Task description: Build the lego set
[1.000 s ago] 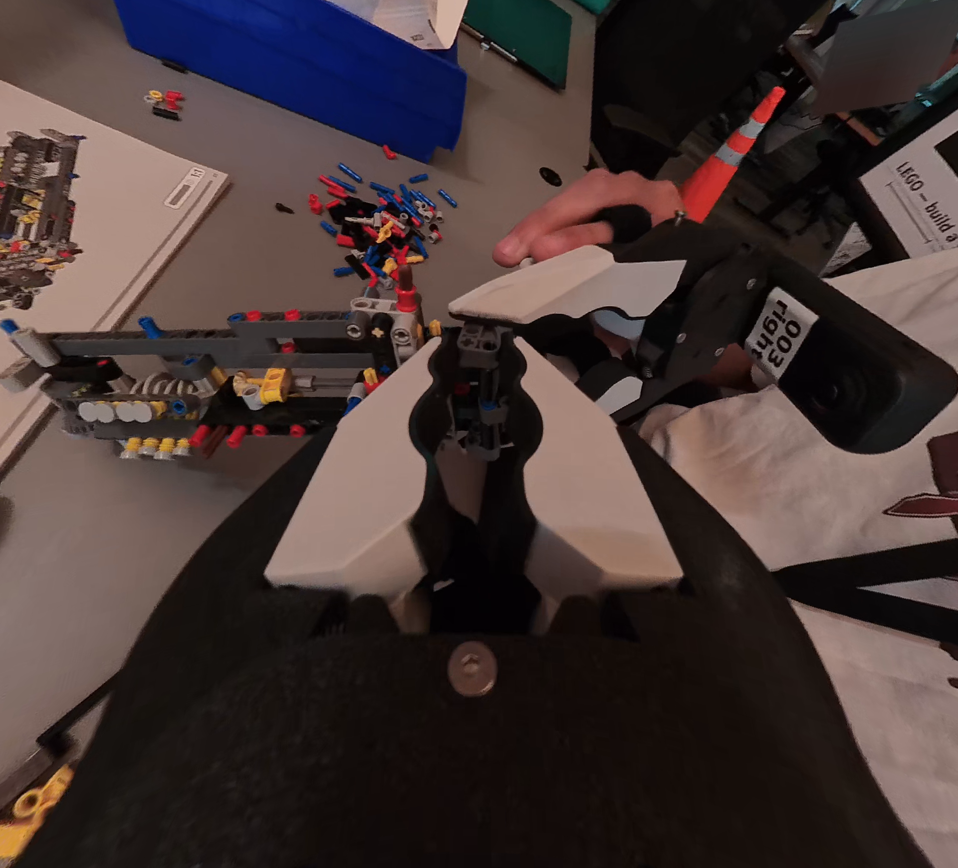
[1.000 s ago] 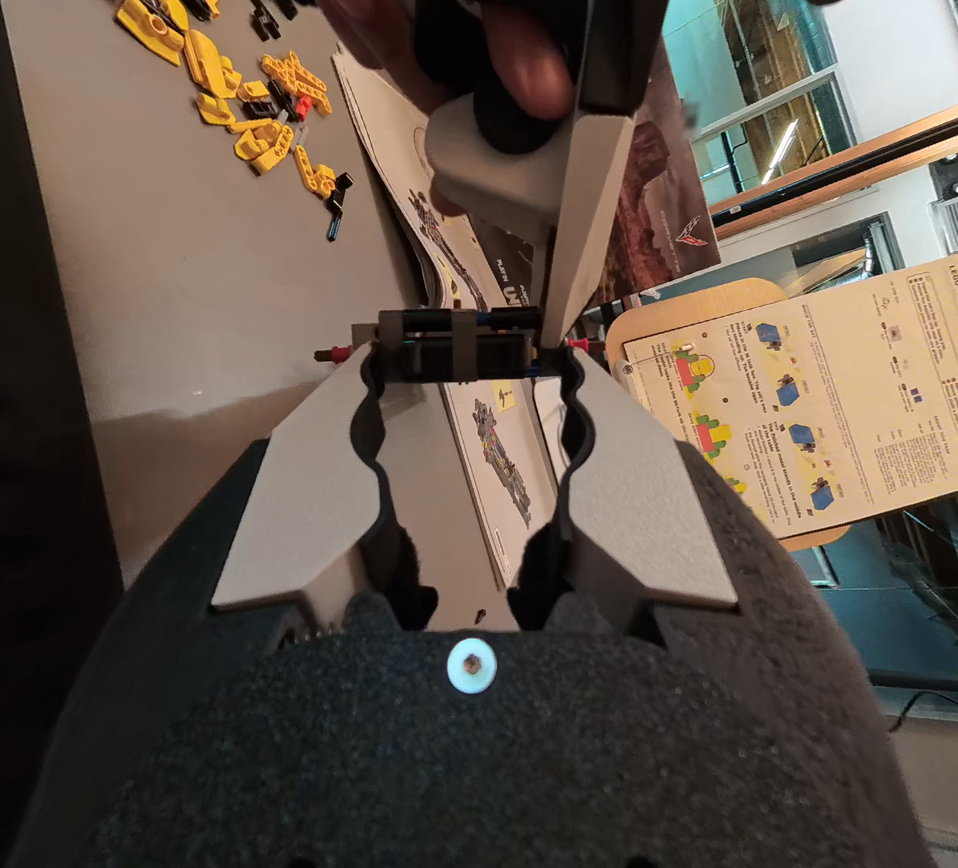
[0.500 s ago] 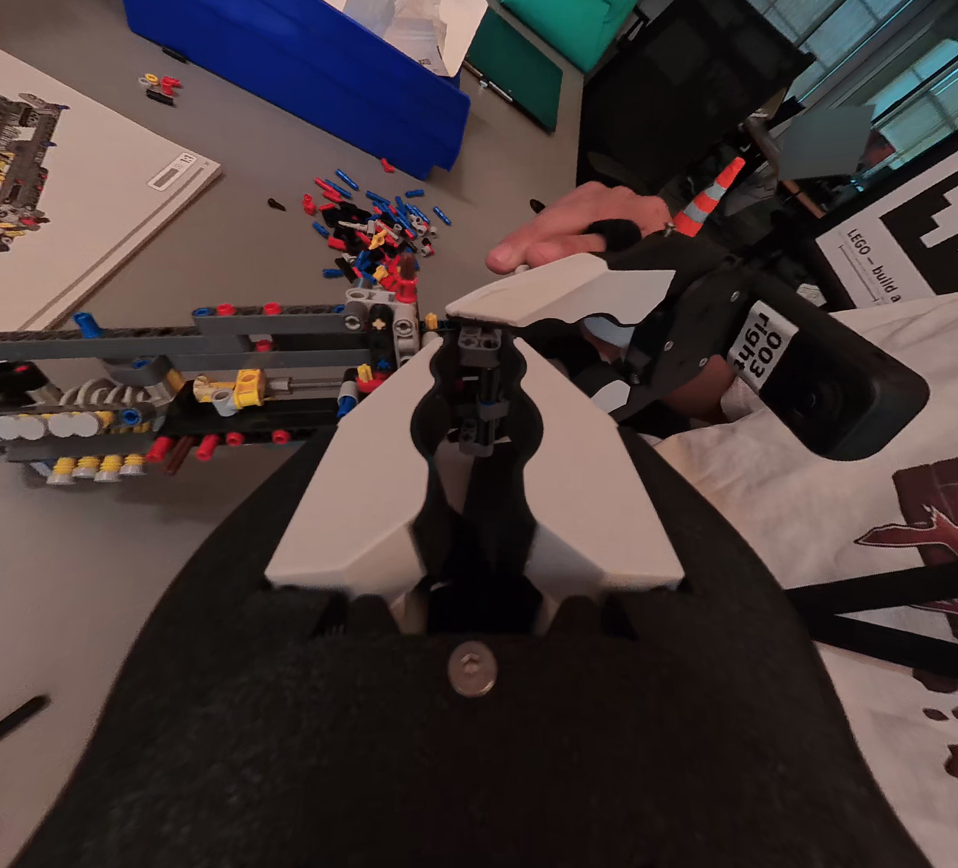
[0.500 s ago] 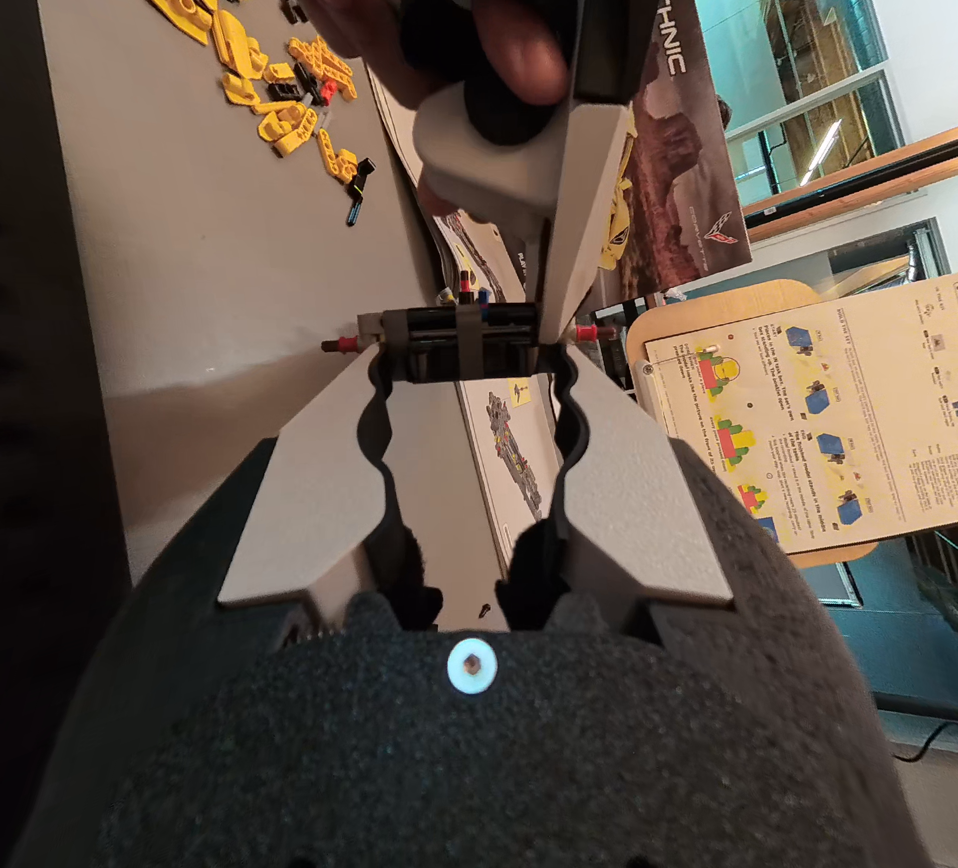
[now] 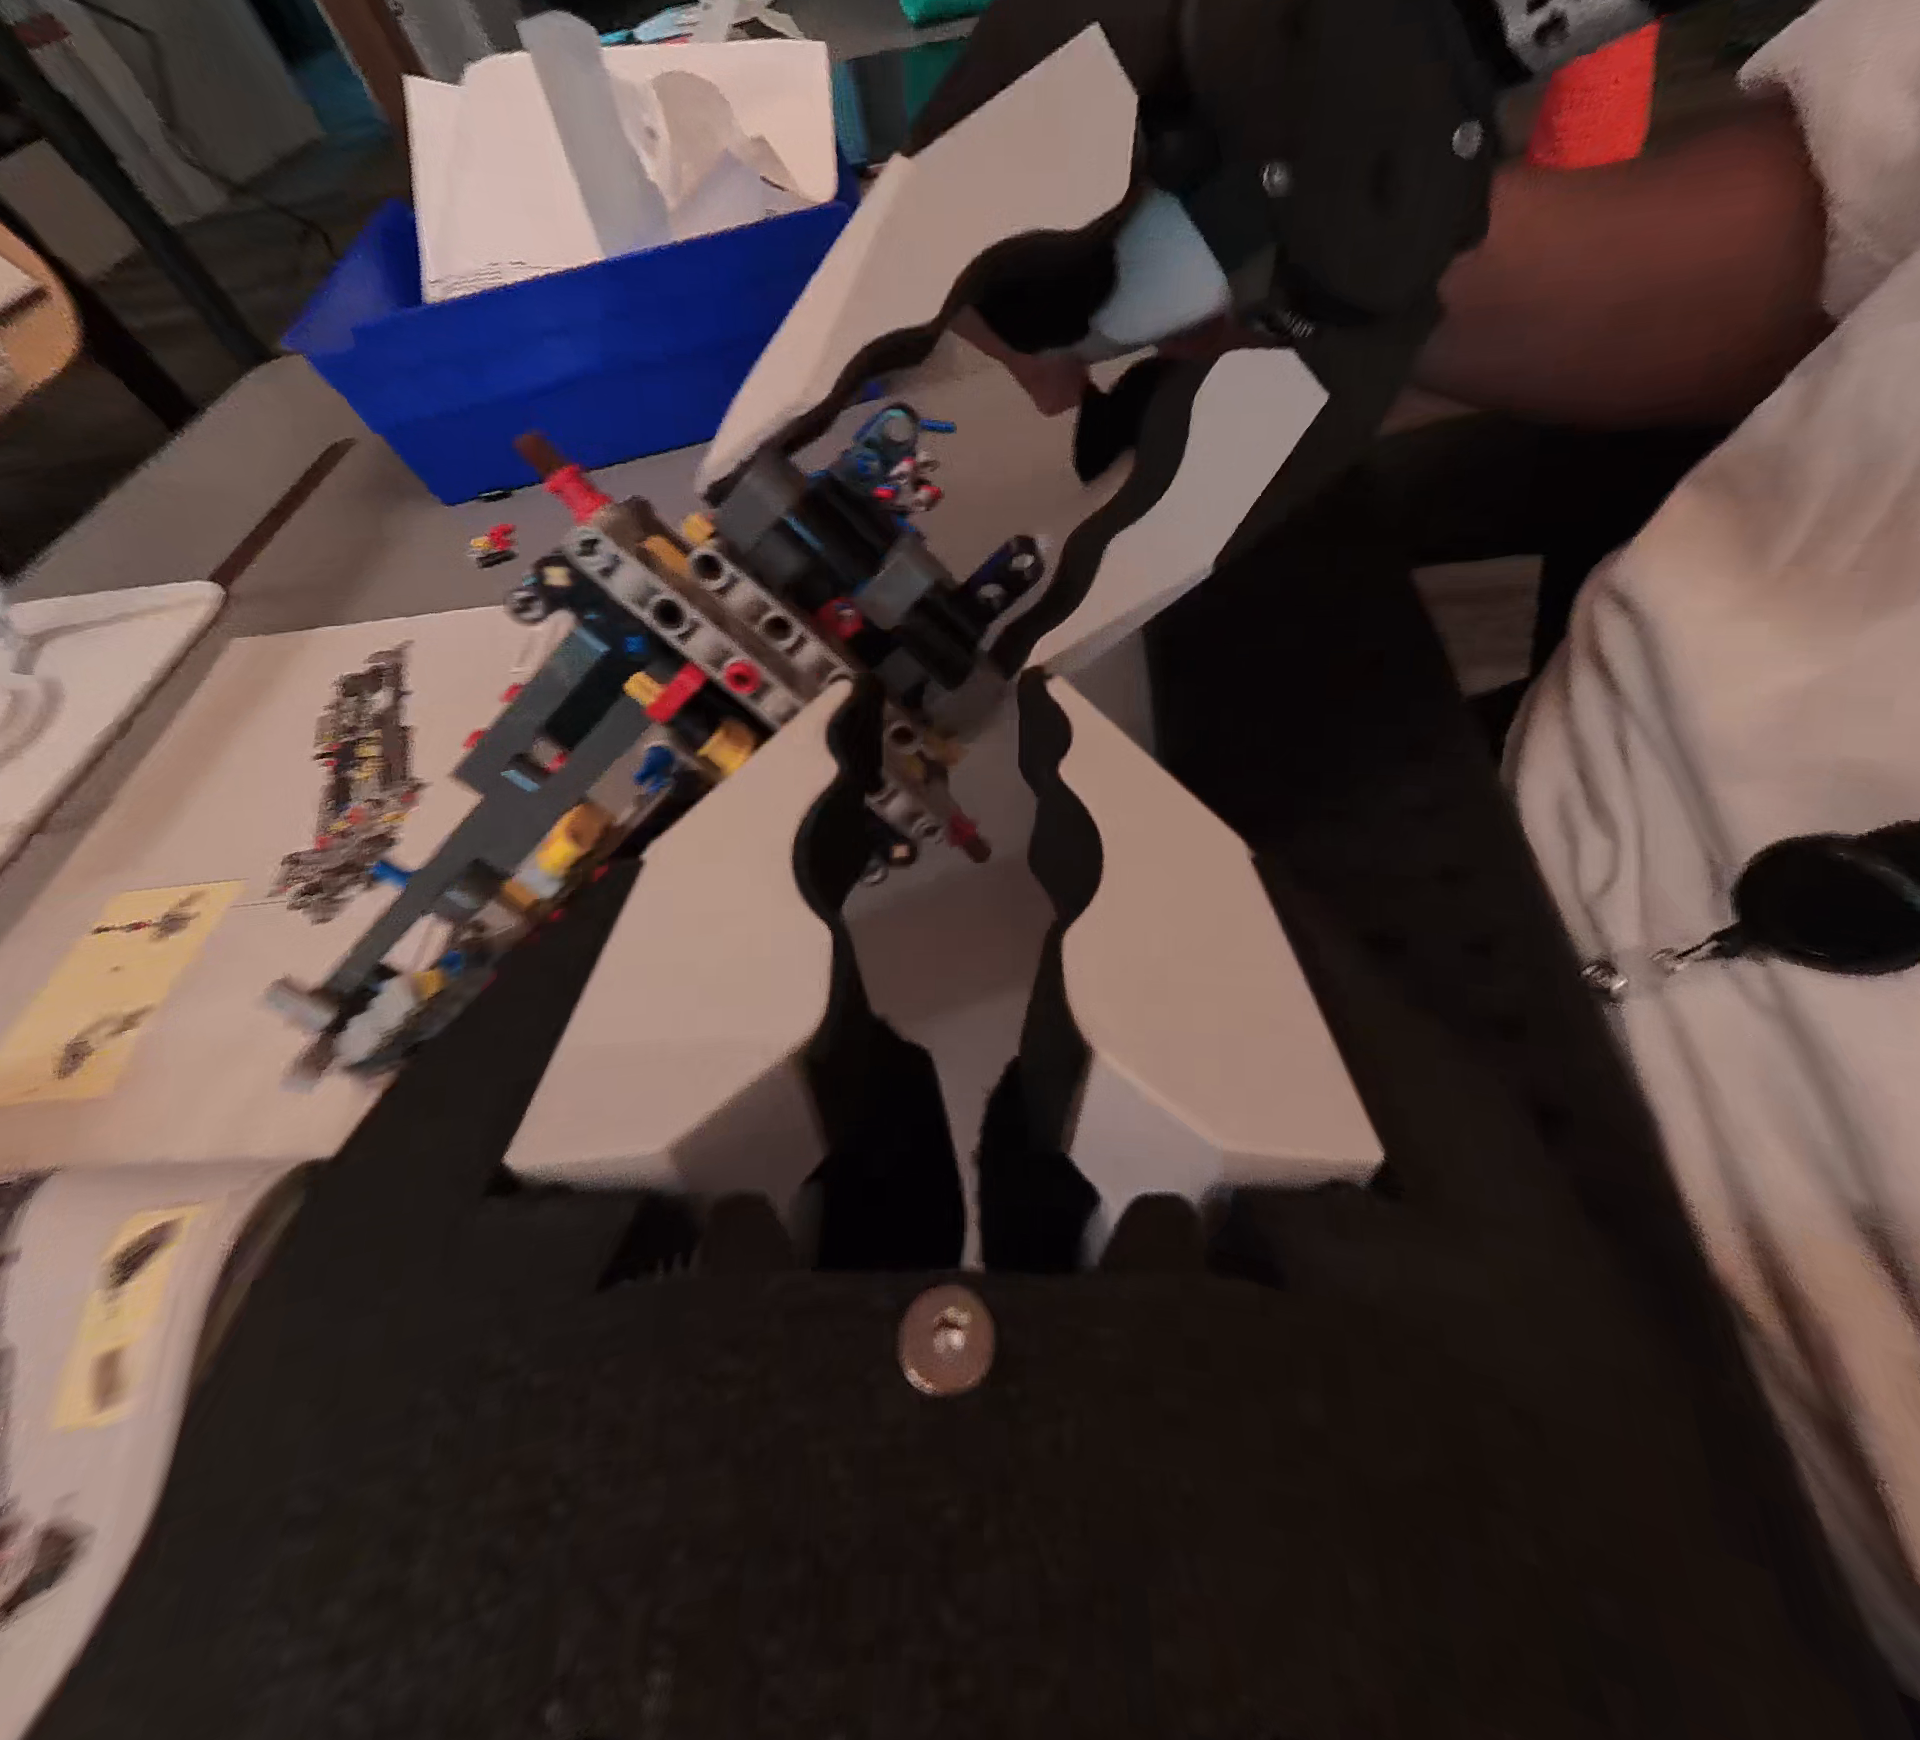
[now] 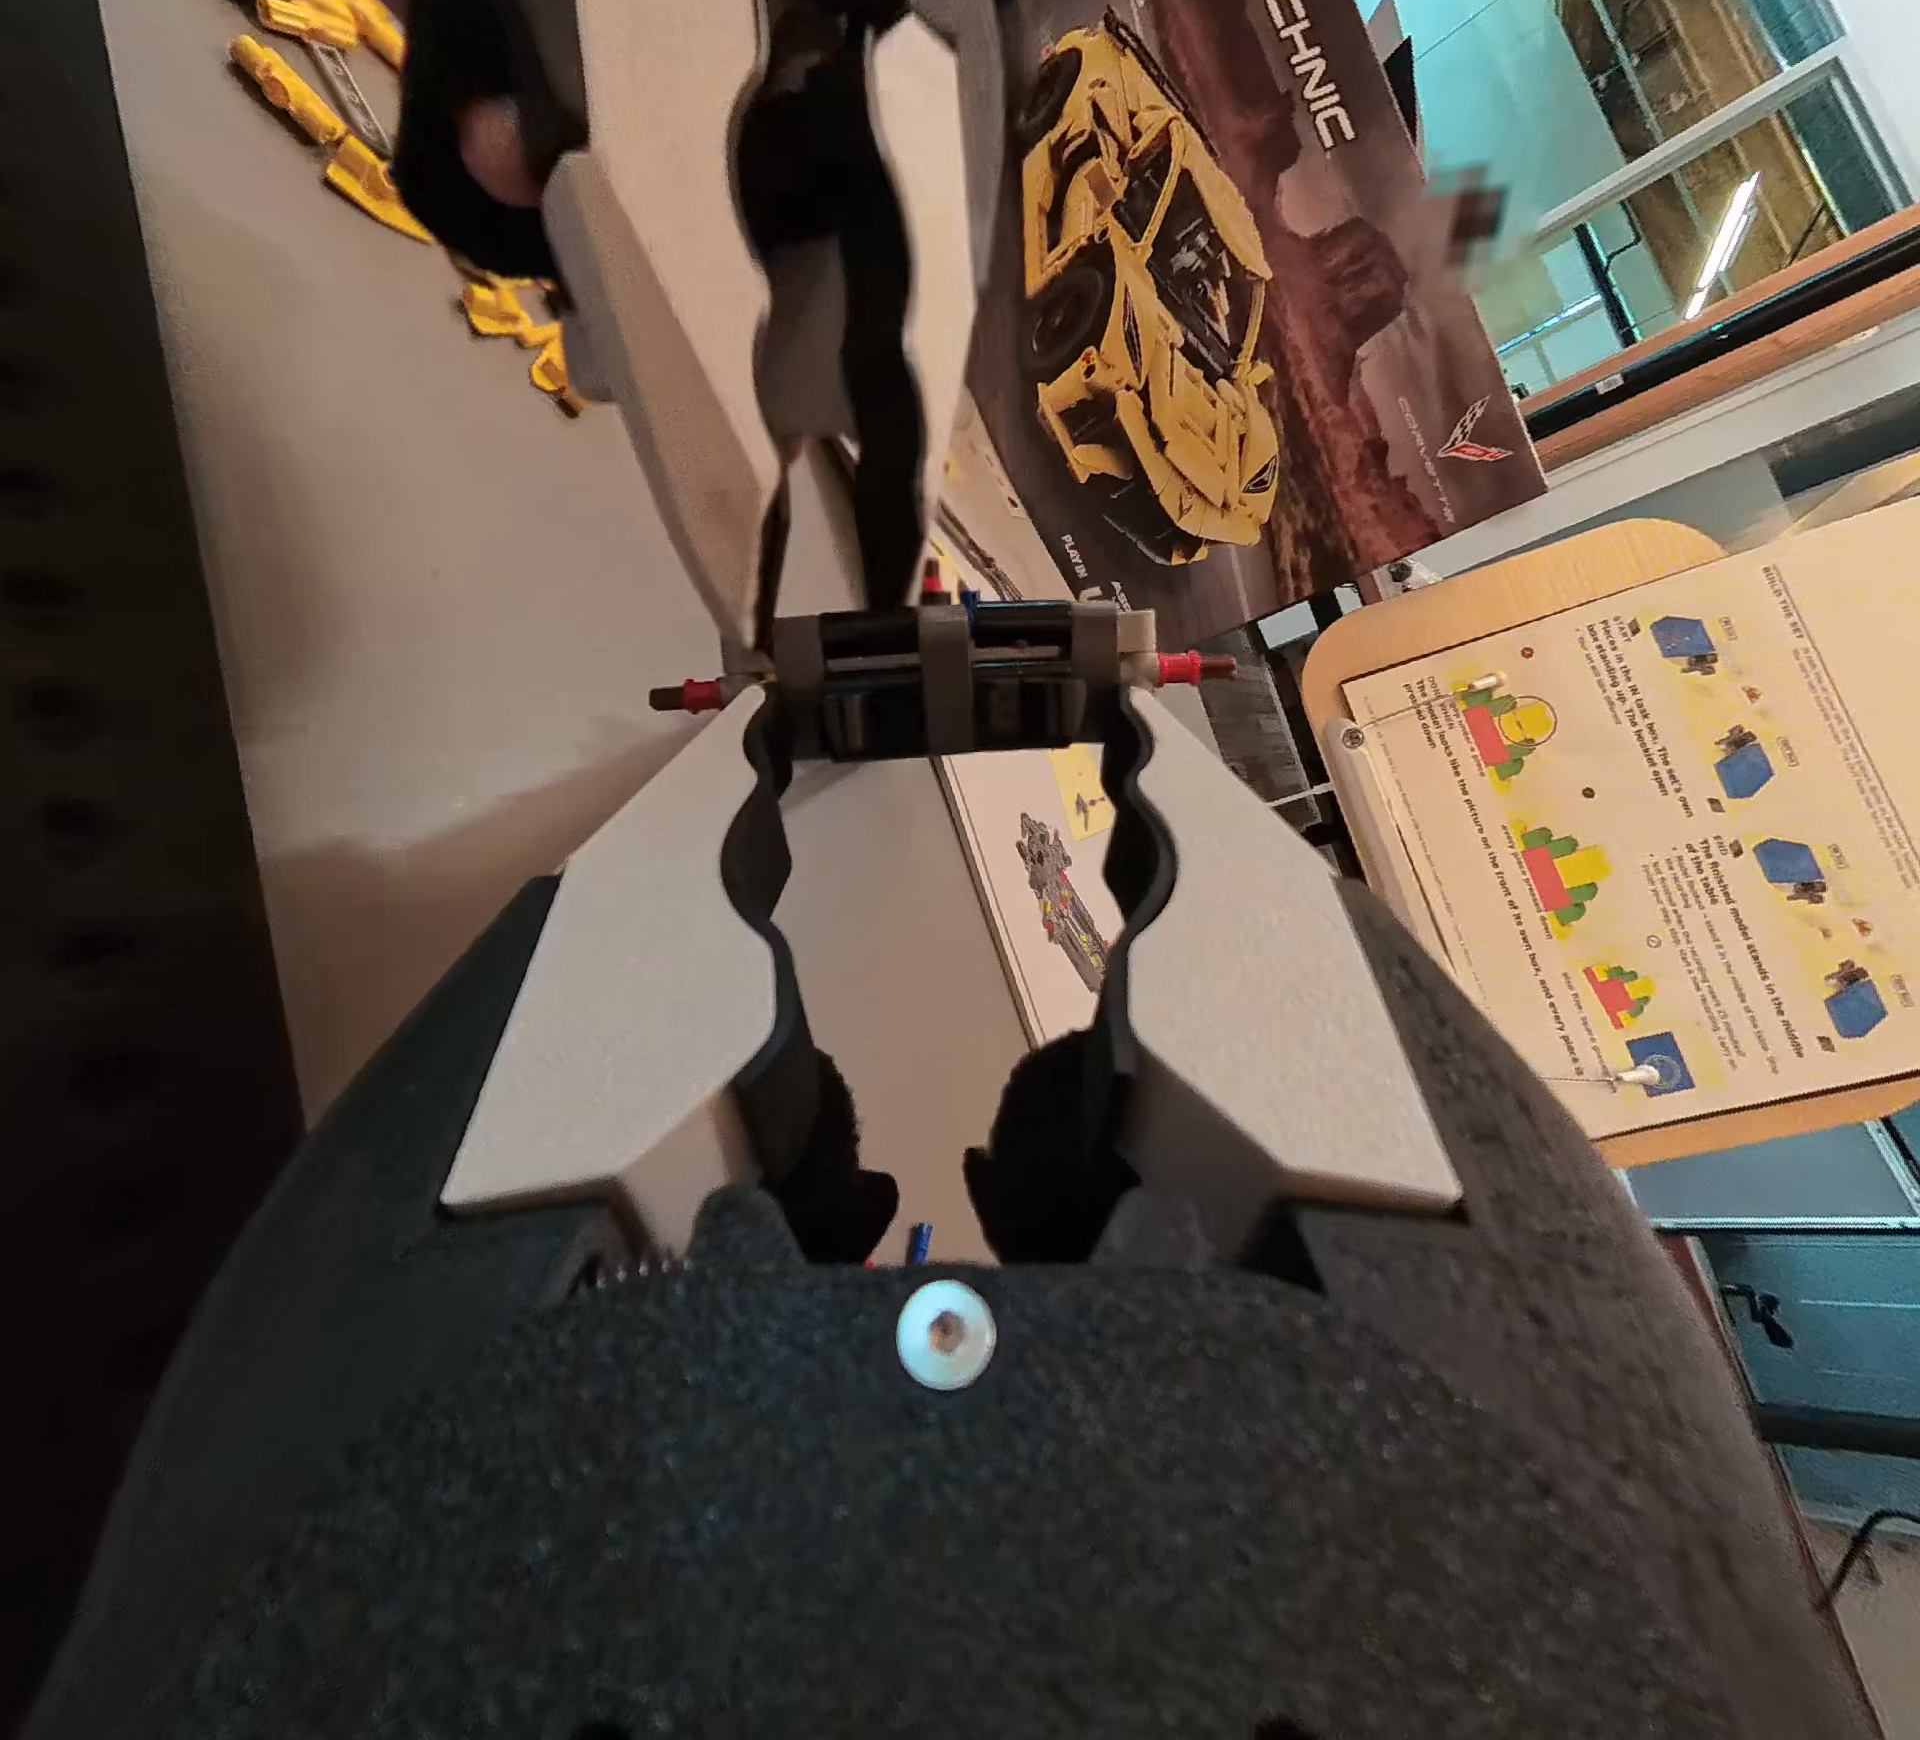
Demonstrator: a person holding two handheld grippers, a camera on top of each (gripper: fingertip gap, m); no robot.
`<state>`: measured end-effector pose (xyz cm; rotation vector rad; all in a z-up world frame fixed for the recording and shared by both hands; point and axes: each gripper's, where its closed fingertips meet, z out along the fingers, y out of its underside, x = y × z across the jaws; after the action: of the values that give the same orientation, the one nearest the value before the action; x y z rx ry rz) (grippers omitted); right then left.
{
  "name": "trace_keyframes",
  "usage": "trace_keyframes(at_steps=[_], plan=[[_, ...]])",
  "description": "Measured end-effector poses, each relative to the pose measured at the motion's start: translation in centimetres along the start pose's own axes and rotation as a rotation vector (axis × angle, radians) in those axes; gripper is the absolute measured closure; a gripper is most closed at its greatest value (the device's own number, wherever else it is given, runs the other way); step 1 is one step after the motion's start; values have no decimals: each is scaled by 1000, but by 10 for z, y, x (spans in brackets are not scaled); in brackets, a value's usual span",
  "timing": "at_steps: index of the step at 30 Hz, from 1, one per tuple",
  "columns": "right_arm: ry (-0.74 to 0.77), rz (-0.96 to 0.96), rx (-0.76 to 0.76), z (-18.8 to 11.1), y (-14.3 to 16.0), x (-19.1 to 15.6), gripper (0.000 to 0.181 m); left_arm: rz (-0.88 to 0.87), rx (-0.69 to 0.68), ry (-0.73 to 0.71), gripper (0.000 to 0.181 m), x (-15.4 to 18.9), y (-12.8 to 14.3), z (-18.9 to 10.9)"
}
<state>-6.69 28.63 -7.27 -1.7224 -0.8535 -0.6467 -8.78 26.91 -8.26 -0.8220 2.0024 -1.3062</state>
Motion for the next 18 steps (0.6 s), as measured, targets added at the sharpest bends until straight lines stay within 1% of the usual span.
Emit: trace_keyframes(at_steps=[2, 4, 7, 8, 11, 14, 15, 18], plan=[[-5, 4, -13, 2, 0, 0, 121, -110, 30, 65, 157, 6, -3, 6], [-9, 23, 11, 2, -1, 1, 121, -217, 76, 124, 160, 6, -7, 7], [-6, 21, -11, 4, 5, -1, 120, -292, 103, 138, 166, 4, -4, 11], [-6, 10, -19, 4, 6, -2, 120, -327, 105, 137, 172, 2, -2, 13], [11, 7, -34, 5, 5, -2, 119, -433, 126, 189, 174, 2, -2, 15], [29, -27, -35, 6, -2, -2, 112, -447, 98, 197, 174, 5, 1, 20], [28, -38, -46, 7, -2, -4, 117, -448, 100, 196, 174, 4, 0, 20], [37, -24, -52, 10, -2, -3, 118, -450, 100, 190, 174, 2, 1, 18]])
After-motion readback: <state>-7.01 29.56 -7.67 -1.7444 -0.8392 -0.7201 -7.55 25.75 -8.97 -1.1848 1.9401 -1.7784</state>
